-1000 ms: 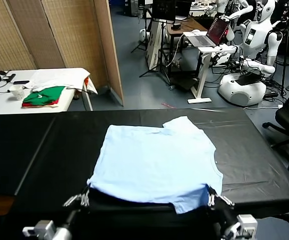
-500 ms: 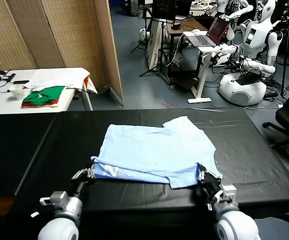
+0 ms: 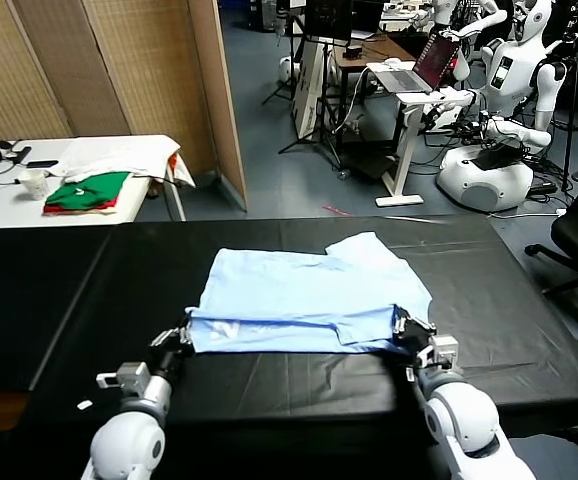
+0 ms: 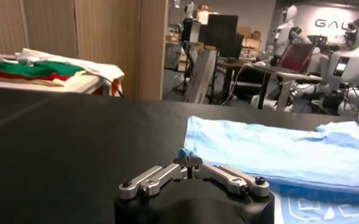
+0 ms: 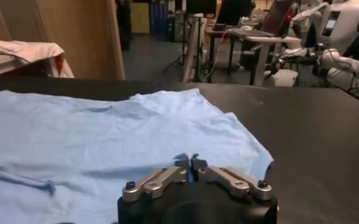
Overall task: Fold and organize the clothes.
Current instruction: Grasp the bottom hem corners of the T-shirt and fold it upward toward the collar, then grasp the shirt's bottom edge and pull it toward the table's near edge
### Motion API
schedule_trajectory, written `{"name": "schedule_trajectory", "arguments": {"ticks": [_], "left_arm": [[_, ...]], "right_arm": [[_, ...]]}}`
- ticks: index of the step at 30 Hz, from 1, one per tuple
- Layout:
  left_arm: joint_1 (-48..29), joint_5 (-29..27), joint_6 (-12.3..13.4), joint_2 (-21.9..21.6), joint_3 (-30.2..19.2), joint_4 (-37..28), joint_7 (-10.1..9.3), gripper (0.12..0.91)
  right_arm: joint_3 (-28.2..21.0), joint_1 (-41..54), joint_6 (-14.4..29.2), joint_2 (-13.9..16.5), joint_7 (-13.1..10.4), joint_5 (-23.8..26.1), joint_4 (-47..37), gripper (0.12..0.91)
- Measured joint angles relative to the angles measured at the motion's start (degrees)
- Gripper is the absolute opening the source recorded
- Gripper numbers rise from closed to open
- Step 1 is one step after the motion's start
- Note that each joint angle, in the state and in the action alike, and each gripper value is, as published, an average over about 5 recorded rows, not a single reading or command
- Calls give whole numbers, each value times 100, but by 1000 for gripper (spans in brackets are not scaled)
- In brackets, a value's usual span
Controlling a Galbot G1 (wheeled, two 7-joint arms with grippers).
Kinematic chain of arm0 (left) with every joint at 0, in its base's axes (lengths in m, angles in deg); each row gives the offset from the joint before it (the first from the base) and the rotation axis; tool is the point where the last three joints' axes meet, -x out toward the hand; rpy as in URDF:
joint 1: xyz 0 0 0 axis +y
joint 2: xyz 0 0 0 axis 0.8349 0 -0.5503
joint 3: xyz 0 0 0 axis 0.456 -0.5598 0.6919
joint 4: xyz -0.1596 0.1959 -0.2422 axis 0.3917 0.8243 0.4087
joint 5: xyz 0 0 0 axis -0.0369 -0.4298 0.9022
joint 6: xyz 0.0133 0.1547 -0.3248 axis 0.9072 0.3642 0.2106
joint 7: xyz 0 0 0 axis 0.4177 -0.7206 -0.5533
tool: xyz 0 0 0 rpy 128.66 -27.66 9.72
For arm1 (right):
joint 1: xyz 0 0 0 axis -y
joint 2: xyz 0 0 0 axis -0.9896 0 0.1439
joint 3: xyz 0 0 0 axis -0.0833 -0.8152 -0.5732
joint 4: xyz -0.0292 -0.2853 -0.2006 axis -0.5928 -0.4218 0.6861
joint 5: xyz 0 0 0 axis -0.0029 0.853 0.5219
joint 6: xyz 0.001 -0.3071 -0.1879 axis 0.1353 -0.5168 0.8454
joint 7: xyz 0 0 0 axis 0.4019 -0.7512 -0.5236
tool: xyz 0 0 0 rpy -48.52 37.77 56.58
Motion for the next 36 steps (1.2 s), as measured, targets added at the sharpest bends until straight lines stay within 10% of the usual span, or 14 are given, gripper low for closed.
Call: {"name": "schedule_trajectory", "arguments": {"ticks": [12,29,36], "left_arm": [[763,188,-388,96,190,537,45,884],[1023,188,-448,22,228,638,40,897],[989,137,-436,-10,228,566,40,685]], "right_arm": [[685,-1071,-83,-176,103,-214,702,860],[960,-1445,67,-327,92,-335,645,482],[974,-1444,90,-294,96,-307,643,271]]}}
